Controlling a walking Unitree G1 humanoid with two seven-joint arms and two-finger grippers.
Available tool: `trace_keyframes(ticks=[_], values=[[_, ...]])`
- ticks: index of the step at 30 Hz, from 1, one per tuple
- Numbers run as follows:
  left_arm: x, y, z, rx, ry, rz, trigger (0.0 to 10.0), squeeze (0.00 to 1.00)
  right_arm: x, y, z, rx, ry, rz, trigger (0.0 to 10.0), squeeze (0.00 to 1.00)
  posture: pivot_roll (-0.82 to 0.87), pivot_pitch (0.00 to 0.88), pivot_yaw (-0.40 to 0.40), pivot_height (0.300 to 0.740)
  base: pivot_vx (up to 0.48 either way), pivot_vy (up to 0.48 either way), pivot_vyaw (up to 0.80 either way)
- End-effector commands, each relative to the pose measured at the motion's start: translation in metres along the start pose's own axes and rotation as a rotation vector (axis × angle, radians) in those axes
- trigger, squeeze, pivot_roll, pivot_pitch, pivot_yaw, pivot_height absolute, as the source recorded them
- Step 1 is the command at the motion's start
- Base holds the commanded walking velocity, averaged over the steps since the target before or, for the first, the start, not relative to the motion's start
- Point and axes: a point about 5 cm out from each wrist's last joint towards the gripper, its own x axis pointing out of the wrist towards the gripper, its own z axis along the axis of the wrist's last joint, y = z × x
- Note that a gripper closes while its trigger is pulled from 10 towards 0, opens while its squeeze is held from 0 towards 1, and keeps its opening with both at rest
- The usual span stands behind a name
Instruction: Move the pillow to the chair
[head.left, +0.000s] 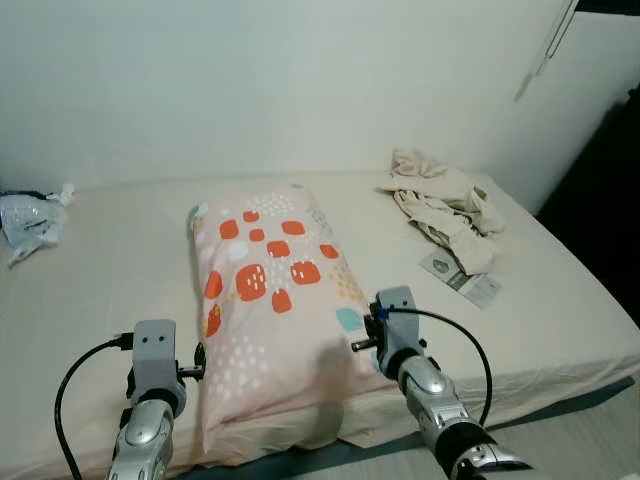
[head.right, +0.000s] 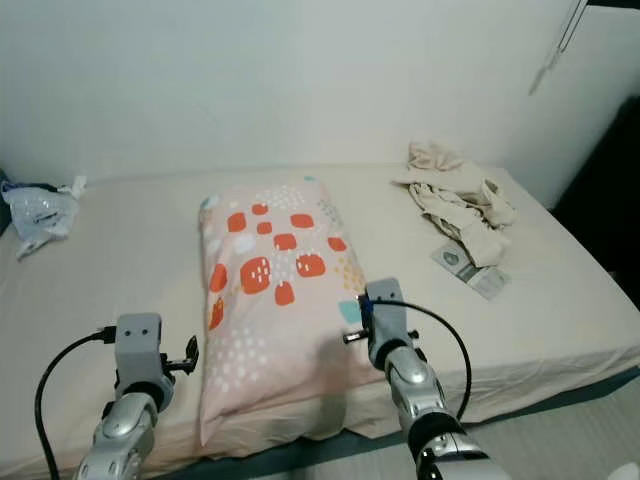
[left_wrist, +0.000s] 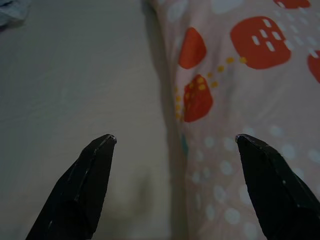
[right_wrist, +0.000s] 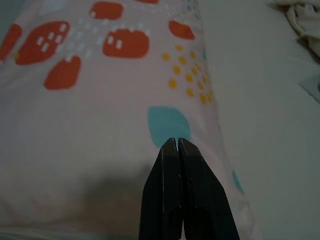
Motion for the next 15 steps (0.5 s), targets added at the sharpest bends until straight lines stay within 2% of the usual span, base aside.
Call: trace_keyframes(ticks=[1, 5, 9, 12, 13, 15], values=[[-0.003, 0.002, -0.006, 0.019, 0.017, 0.001, 10.0, 0.0, -0.001, -0.002, 0.002, -0.006, -0.025, -0.01, 10.0, 0.0, 0.03, 0.037, -0.029, 0.74, 0.0, 0.0, 0.0], [0.002, -0.002, -0.002, 0.019, 0.013, -0.001, 10.0, 0.0, -0.004, -0.005, 0.0, -0.033, -0.034, -0.026, 10.0, 0.0, 0.04, 0.029, -0.034, 0.74, 0.0, 0.0, 0.0], [0.008, -0.009, 0.005, 0.013, 0.003, -0.004, 10.0, 0.0, -0.002, -0.008, 0.003, 0.032, -0.043, -0.066, 10.0, 0.0, 0.05, 0.031, -0.044, 0.74, 0.0, 0.0, 0.0], [0.01, -0.013, 0.005, 0.021, 0.008, -0.011, 10.0, 0.0, -0.001, -0.004, 0.005, 0.013, -0.058, -0.06, 10.0, 0.0, 0.05, 0.035, -0.047, 0.74, 0.0, 0.0, 0.0], [0.01, -0.015, 0.005, 0.025, 0.011, -0.014, 10.0, 0.0, 0.0, 0.005, 0.007, -0.02, -0.072, -0.023, 10.0, 0.0, 0.05, 0.048, -0.049, 0.74, 0.0, 0.0, 0.0], [0.01, -0.015, 0.005, 0.025, 0.011, -0.015, 10.0, 0.0, 0.001, 0.012, 0.008, -0.048, -0.082, 0.016, 10.0, 0.0, 0.05, 0.055, -0.047, 0.74, 0.0, 0.0, 0.0]])
